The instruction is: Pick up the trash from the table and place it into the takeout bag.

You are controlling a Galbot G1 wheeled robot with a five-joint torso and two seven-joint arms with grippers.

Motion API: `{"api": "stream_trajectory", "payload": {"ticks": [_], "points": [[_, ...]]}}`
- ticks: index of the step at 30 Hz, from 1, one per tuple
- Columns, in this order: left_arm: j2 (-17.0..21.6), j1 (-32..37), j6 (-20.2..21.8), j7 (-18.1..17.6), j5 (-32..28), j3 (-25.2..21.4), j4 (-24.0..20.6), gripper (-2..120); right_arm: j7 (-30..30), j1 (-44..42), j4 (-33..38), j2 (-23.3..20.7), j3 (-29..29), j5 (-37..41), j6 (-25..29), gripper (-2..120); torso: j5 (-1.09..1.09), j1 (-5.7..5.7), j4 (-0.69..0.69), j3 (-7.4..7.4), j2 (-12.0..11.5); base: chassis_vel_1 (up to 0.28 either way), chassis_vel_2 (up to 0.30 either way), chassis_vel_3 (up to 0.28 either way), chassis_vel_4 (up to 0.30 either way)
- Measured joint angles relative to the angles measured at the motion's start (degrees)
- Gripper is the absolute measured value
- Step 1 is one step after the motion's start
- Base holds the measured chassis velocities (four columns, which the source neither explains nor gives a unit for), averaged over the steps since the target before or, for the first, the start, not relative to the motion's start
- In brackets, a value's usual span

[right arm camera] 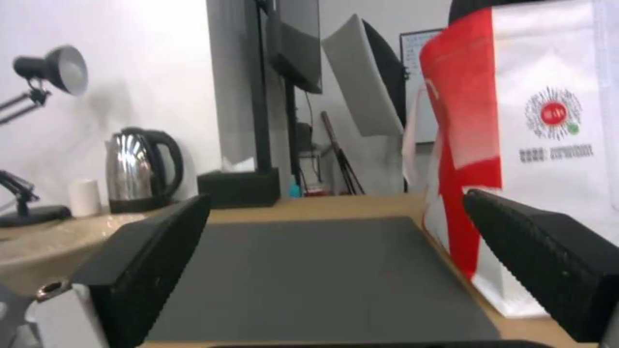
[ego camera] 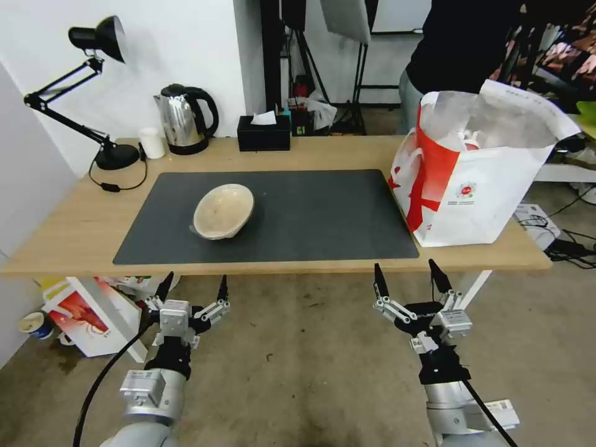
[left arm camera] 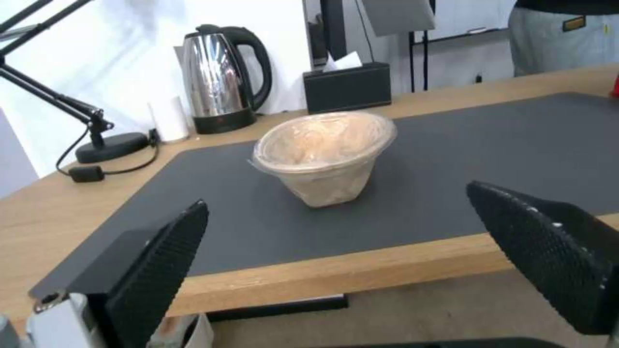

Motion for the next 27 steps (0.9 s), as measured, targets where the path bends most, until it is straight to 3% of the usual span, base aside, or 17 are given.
{"api": "stream_trajectory", "payload": {"ticks": [27], "points": [[0.0,0.0,0.0,0.0,0.0,0.0,0.0,100,5.9,0.6,-4.4,3.9,-1.6,-0.8,-1.5,100,0.00,0.01,0.00,0.00,0.0,0.000,0.000,0.000,0.000]]}}
